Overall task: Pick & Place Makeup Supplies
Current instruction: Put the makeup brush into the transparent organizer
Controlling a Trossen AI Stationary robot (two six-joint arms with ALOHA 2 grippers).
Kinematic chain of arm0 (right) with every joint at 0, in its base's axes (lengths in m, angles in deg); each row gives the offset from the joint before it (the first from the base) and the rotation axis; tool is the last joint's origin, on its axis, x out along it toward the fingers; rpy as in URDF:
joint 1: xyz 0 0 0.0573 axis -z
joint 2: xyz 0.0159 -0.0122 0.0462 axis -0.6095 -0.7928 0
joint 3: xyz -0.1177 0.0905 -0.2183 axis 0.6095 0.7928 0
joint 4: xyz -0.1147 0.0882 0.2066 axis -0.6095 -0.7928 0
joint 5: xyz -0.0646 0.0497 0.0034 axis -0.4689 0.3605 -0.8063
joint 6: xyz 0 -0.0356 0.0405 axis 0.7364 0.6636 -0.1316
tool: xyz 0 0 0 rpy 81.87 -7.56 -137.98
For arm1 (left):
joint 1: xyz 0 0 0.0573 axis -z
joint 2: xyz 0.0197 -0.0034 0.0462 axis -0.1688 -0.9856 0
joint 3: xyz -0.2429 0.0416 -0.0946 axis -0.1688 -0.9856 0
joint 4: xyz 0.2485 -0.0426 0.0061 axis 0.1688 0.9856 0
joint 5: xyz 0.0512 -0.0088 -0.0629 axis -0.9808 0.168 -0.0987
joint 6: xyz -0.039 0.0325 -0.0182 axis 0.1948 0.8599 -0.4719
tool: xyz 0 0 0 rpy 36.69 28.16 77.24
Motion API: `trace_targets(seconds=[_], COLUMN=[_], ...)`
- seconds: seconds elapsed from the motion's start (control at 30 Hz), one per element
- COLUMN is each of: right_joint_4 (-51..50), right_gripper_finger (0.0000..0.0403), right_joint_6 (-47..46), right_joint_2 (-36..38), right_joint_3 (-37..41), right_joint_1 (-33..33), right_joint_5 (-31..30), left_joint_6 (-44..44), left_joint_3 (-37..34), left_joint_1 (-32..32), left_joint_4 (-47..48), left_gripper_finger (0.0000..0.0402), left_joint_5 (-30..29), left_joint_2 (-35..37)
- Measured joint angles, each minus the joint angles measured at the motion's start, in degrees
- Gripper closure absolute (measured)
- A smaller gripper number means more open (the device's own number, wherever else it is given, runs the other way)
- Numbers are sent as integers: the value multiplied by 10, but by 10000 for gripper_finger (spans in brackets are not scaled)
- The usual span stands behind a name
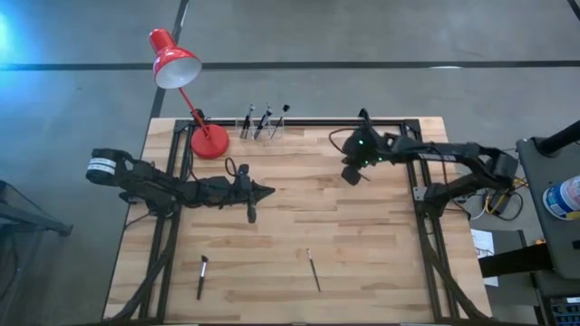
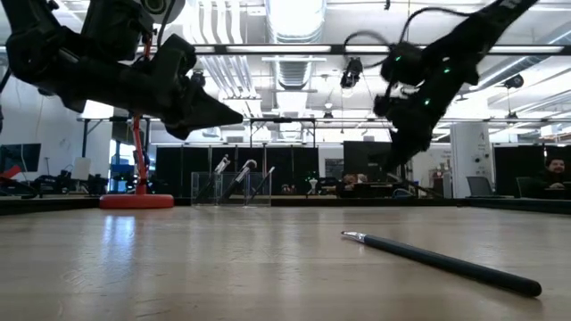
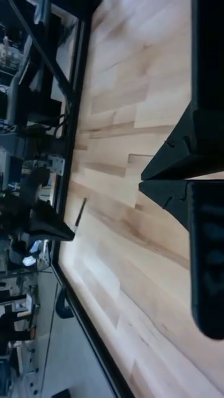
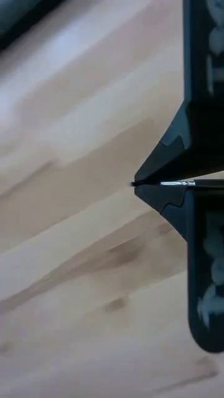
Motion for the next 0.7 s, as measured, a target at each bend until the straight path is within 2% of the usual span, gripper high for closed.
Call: trace_targets(seconds=[0.13,0.3,0.43,0.53,0.7], right_joint_4=[140,329,481,586,635], right_gripper_finger=[394,394,394,394,394], right_joint_6=[-36,-62,-80,-81,-79], right_joint_2=[58,81,68,52,32], right_joint_3=[50,95,116,123,107], right_joint_1=[-55,-119,-167,-202,-247], right_joint_5=[3,4,19,17,13], left_joint_6=[-22,-39,-10,-3,-3], left_joint_3=[17,61,88,102,123], left_joint_1=[0,0,5,5,4], left_joint_4=[12,25,-42,-80,-108], left_gripper_finger=[383,328,292,278,273], left_joint_5=[-4,-7,7,42,52], left_joint_2=[-3,-33,-72,-98,-117])
